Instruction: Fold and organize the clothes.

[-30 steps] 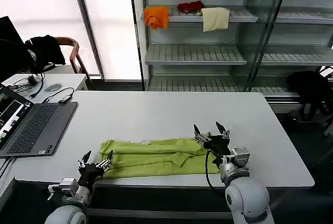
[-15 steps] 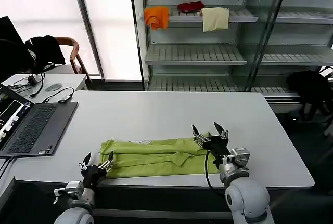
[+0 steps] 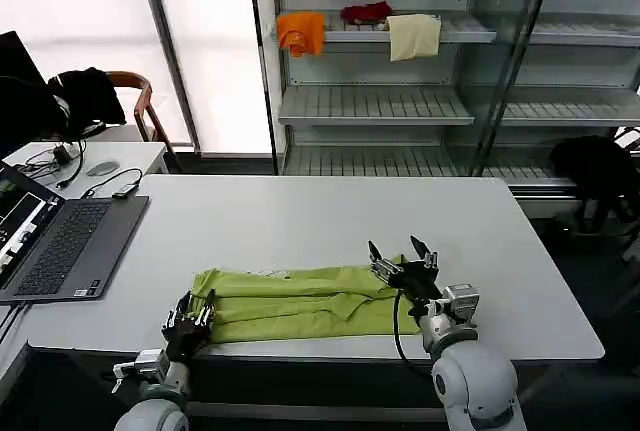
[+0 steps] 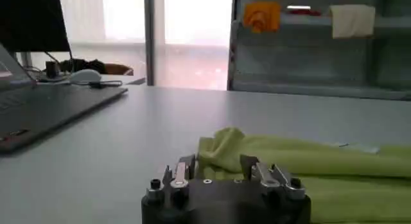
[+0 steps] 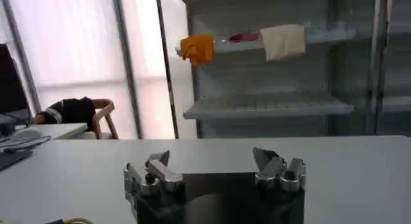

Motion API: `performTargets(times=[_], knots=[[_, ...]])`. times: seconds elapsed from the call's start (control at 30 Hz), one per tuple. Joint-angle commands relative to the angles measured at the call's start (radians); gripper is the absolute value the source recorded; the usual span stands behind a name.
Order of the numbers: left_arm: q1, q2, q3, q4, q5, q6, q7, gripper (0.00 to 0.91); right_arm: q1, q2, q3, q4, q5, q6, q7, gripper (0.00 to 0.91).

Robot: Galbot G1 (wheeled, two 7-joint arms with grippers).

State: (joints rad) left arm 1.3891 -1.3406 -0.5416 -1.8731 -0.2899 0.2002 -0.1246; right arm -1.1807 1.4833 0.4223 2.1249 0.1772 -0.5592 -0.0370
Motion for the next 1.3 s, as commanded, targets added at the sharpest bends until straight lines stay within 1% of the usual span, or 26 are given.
performTargets(times=[0.03, 0.07, 0.13, 0.17, 0.2, 0.23, 0.6, 0.73, 0.83, 1.0, 1.07, 1.1, 1.27, 1.3], knots=[[0.000, -0.003, 0.002, 0.023, -0.002, -0.006, -0.001, 0.474, 0.002, 0.002, -0.001, -0.001, 0.002, -0.001, 0.001, 0.907], [0.000, -0.003, 0.002, 0.023, -0.004, -0.006, -0.001, 0.373, 0.003, 0.002, -0.002, -0.002, 0.002, -0.001, 0.001, 0.907], [0.001, -0.003, 0.002, 0.020, -0.005, -0.006, 0.003, 0.141, 0.004, 0.003, -0.001, -0.003, 0.001, -0.001, 0.002, 0.907], [0.001, -0.003, 0.003, 0.018, -0.005, -0.005, 0.004, 0.091, 0.004, 0.004, -0.001, -0.002, 0.001, 0.000, 0.002, 0.907], [0.001, -0.002, 0.004, 0.017, -0.005, -0.003, 0.006, 0.010, 0.004, 0.004, -0.001, -0.002, 0.002, 0.000, 0.003, 0.907], [0.000, -0.002, 0.005, 0.016, -0.004, -0.003, 0.007, 0.000, 0.004, 0.004, -0.001, -0.002, 0.002, -0.001, 0.003, 0.907], [0.004, -0.004, 0.017, 0.001, 0.025, -0.007, 0.019, 0.000, -0.001, 0.005, 0.006, 0.002, 0.002, 0.000, 0.012, 0.907], [0.003, 0.000, -0.001, -0.016, 0.068, -0.041, 0.029, 0.000, -0.005, 0.006, 0.008, 0.001, 0.002, 0.001, 0.013, 0.907], [-0.003, 0.023, -0.044, -0.036, 0.125, -0.063, 0.061, 0.000, -0.009, 0.006, 0.009, 0.001, 0.002, 0.002, 0.013, 0.907], [-0.031, 0.095, -0.178, -0.050, 0.205, -0.055, 0.177, 0.000, -0.014, 0.004, 0.013, 0.003, 0.002, 0.003, 0.011, 0.907], [-0.045, 0.153, -0.231, -0.043, 0.216, -0.039, 0.220, 0.000, -0.015, 0.003, 0.016, 0.003, 0.002, 0.003, 0.011, 0.907], [-0.049, 0.168, -0.245, -0.038, 0.222, -0.031, 0.235, 0.000, -0.016, 0.002, 0.016, 0.003, 0.002, 0.003, 0.011, 0.907], [-0.067, 0.324, -0.327, 0.027, 0.299, -0.028, 0.339, 0.000, -0.022, -0.001, 0.024, 0.002, 0.002, 0.004, 0.007, 0.907], [-0.073, 0.340, -0.335, 0.035, 0.302, -0.029, 0.344, 0.000, -0.023, -0.001, 0.026, 0.001, 0.002, 0.004, 0.007, 0.907]])
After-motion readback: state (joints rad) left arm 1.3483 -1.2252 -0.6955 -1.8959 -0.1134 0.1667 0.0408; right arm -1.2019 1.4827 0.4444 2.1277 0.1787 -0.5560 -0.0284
